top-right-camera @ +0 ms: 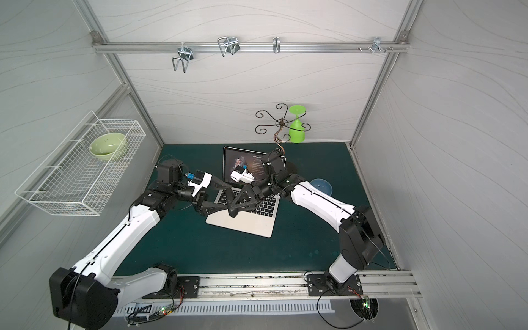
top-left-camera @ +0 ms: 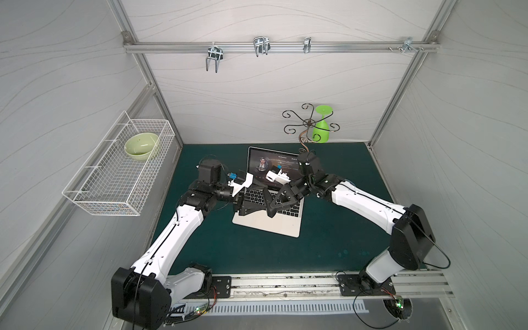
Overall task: Remove the wireless mouse receiver from the laptop
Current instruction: Pick up the mouse from the center of the board.
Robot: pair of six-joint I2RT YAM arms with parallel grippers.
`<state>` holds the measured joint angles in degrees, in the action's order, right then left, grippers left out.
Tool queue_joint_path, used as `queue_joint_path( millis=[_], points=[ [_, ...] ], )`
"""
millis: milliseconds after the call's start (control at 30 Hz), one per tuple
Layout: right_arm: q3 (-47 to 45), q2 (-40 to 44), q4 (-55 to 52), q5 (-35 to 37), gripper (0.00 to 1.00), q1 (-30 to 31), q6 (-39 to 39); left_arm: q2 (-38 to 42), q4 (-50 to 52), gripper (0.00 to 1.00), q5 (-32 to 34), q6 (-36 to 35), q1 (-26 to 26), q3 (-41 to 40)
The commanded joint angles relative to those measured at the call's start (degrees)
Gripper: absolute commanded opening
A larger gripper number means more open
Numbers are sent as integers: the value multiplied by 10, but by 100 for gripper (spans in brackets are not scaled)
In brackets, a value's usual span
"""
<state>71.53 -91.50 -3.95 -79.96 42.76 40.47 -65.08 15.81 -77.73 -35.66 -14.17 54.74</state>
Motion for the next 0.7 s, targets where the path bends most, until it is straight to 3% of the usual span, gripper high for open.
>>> queue_joint_path(
  millis=[0,167,300,667],
  points=[
    [16,-2,0,4,33,-6,-20,10,-11,81,18,0,16,6],
    [5,-2,10,2,32,-8,-15,10,-48,86,-11,25,22,0],
    [8,-4,11,-1,32,-4,-13,0,15,86,-9,-28,10,24],
    [21,-28,8,-6,32,6,-13,-14,42,83,-24,-62,5,40]
  ],
)
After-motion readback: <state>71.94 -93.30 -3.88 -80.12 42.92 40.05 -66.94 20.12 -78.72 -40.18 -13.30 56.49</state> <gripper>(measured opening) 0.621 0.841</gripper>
